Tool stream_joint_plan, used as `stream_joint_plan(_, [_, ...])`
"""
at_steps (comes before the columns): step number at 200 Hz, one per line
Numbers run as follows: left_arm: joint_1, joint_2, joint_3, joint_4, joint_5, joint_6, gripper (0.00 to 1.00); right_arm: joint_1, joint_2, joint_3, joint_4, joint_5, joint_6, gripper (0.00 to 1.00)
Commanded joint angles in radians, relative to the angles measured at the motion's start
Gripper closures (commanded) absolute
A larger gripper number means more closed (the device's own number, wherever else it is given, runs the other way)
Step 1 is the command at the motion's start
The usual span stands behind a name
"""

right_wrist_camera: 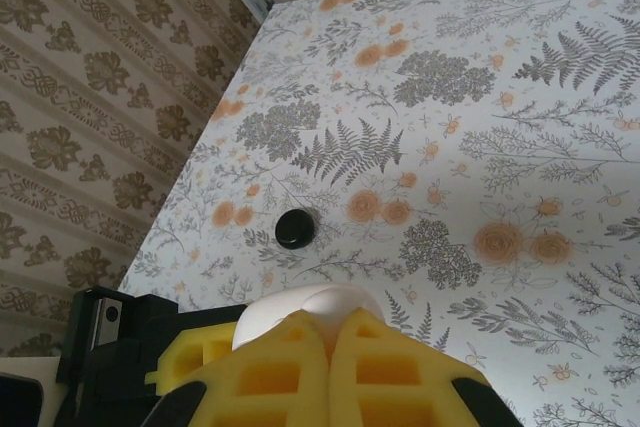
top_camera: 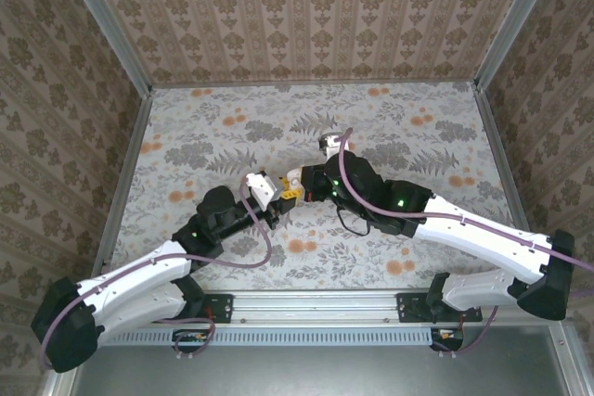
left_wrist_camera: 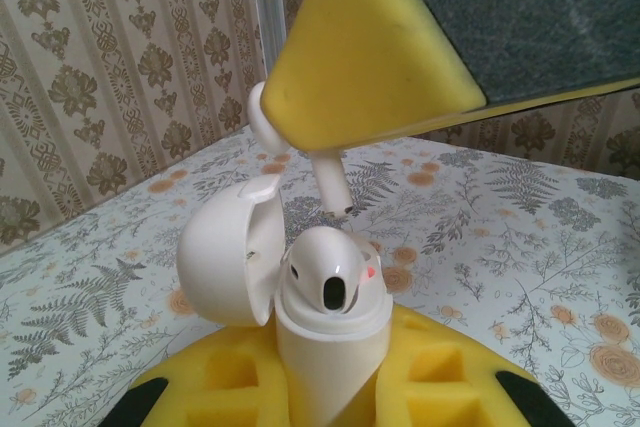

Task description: Insert wireless bluetooth earbuds into charging case

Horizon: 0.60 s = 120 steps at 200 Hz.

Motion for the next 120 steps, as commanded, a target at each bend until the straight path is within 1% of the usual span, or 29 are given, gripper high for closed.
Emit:
stream_joint_plan(1, [-0.008,-0.018,0.03,0.045,-0.004,-0.003,1.0,0.009,0.01,-0.004,0.011,0.033,0.012,0.94])
stream_joint_plan(120, [-0.01,-0.015,0.033,0.08,-0.017,-0.027,1.0,0.027,0.004,-0.05,0.016,0.03,0.045,0.95])
